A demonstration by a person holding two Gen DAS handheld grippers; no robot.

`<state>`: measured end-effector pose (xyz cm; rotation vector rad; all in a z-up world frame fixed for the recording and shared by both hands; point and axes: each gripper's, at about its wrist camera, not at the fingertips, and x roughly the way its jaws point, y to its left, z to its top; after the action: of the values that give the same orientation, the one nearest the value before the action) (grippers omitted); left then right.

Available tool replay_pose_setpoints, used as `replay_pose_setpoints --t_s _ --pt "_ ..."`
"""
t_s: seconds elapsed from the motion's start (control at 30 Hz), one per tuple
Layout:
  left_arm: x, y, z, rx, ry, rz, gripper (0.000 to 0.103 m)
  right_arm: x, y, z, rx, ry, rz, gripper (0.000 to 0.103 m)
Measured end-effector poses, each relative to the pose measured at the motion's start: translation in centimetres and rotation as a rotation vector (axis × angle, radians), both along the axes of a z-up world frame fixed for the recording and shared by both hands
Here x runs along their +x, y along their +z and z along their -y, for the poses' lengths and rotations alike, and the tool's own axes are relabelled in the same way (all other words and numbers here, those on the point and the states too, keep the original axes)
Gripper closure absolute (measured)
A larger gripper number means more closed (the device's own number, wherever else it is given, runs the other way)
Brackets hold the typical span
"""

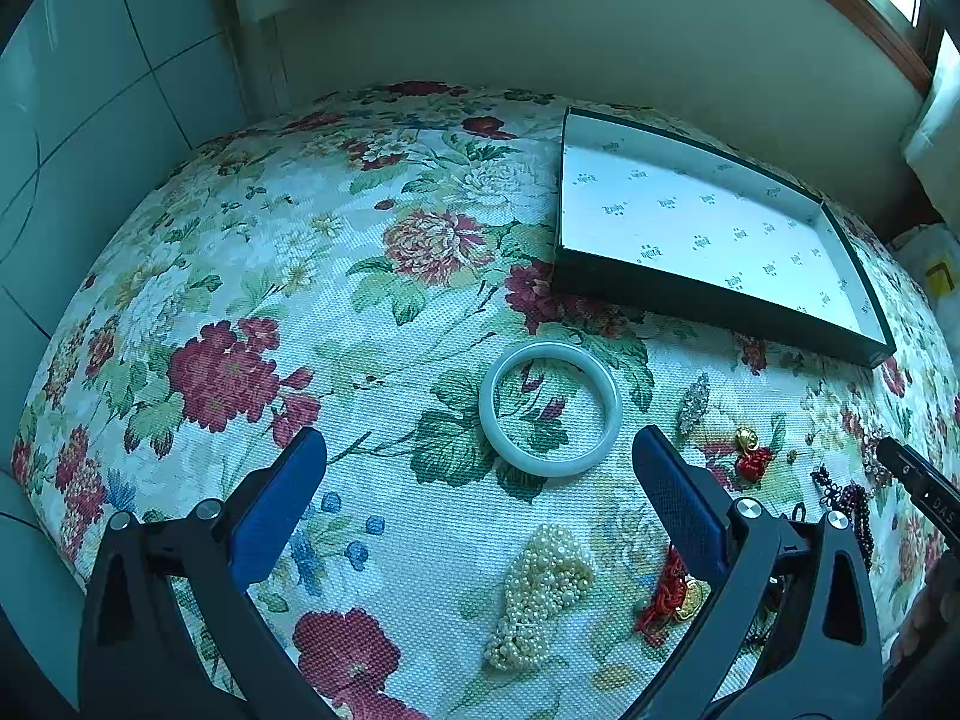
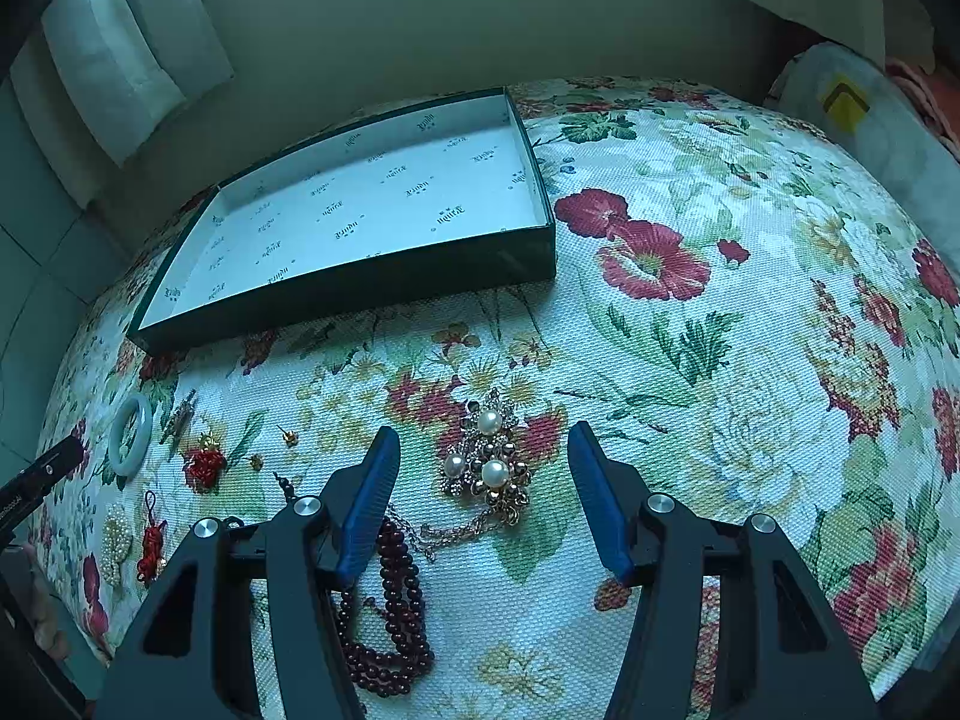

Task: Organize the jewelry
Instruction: 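Close the right tool on the pearl brooch while the left tool approaches the white bangle, then grasp the white jade bangle with the left tool while the right tool holds the brooch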

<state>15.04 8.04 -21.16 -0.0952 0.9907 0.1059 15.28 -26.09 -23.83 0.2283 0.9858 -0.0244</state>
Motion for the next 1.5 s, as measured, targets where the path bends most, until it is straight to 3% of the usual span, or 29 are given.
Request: replay_pose_setpoints --t_s 0.2,0.43,0.83,1.1,1.23,1.5 --pt "0.3 -0.7 -0.2 0.001 0.002 -0.022 0.002 0.8 -0.8 -0.2 0.01 0.013 -0.02 0.057" --pt "0.4 -1.0 -0.4 -0.005 0.006 -0.03 0.002 0.7 -0.8 -0.7 -0.051 0.025 -0.013 0.073" --pt "0.9 -1.4 0.0 -0.023 0.004 -0.045 0.002 0.4 -0.6 -0.9 -0.045 0.025 0.008 0.077" --pt "2.8 -2.1 1.9 -0.007 -0.06 -0.046 0.002 0.6 -0.5 -0.7 -0.04 0.019 0.011 0.077" --pt "3.8 -3.4 2.3 -0.019 -0.073 -0.076 0.021 0.6 -0.5 -0.4 -0.031 0.013 0.01 0.077" --pt "4.1 -4.1 3.1 0.011 -0.105 -0.076 0.021 0.7 -0.6 -0.5 -0.019 0.017 0.011 0.077"
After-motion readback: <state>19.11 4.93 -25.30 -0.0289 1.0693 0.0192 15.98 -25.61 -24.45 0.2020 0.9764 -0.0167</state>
